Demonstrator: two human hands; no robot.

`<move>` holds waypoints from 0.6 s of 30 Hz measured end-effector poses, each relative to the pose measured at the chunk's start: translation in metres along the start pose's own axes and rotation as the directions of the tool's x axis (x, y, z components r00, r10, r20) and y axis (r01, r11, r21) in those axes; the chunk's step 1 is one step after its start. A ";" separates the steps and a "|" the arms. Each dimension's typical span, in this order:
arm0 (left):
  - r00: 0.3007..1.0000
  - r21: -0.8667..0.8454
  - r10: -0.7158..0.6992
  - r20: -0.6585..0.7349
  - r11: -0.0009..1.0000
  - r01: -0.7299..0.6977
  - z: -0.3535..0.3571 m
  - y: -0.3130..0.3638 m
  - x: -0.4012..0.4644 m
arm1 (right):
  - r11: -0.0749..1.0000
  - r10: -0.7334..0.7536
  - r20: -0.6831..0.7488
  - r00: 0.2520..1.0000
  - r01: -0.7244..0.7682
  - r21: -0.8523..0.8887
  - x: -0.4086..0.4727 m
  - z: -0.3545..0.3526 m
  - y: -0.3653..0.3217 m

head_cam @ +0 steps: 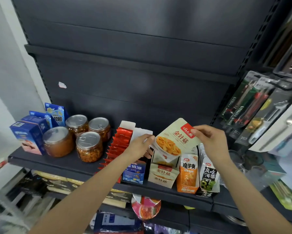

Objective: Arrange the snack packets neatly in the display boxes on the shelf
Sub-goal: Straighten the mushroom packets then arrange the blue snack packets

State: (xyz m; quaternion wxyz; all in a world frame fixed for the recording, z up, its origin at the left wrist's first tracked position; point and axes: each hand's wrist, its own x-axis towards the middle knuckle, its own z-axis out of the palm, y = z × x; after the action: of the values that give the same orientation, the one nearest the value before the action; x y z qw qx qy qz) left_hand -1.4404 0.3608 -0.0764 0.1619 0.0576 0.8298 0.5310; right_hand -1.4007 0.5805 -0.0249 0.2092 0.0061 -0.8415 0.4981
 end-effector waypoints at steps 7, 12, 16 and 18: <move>0.983 -0.581 -0.145 0.116 0.793 0.185 -0.013 0.018 -0.005 | 0.993 0.007 -0.040 0.999 -0.002 0.120 -0.006 -0.014 0.002; 0.998 -0.580 0.070 0.009 0.813 -0.052 -0.019 0.021 -0.015 | 0.973 0.155 0.020 0.988 -0.156 0.171 -0.013 -0.014 0.010; 0.978 -0.419 0.196 -0.065 0.884 -0.205 -0.019 0.025 -0.026 | 0.856 0.259 0.134 0.956 -0.292 0.428 -0.020 -0.011 0.010; 0.963 -0.285 0.257 -0.075 0.920 -0.268 -0.019 0.027 -0.031 | 0.871 0.239 0.143 0.960 -0.277 0.406 -0.023 -0.009 0.013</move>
State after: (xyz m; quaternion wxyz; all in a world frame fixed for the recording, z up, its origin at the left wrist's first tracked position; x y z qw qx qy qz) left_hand -1.4192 0.3475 -0.0380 0.0810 0.1341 0.7297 0.6656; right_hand -1.3798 0.5903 -0.0398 0.0970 -0.0393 -0.7154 0.6909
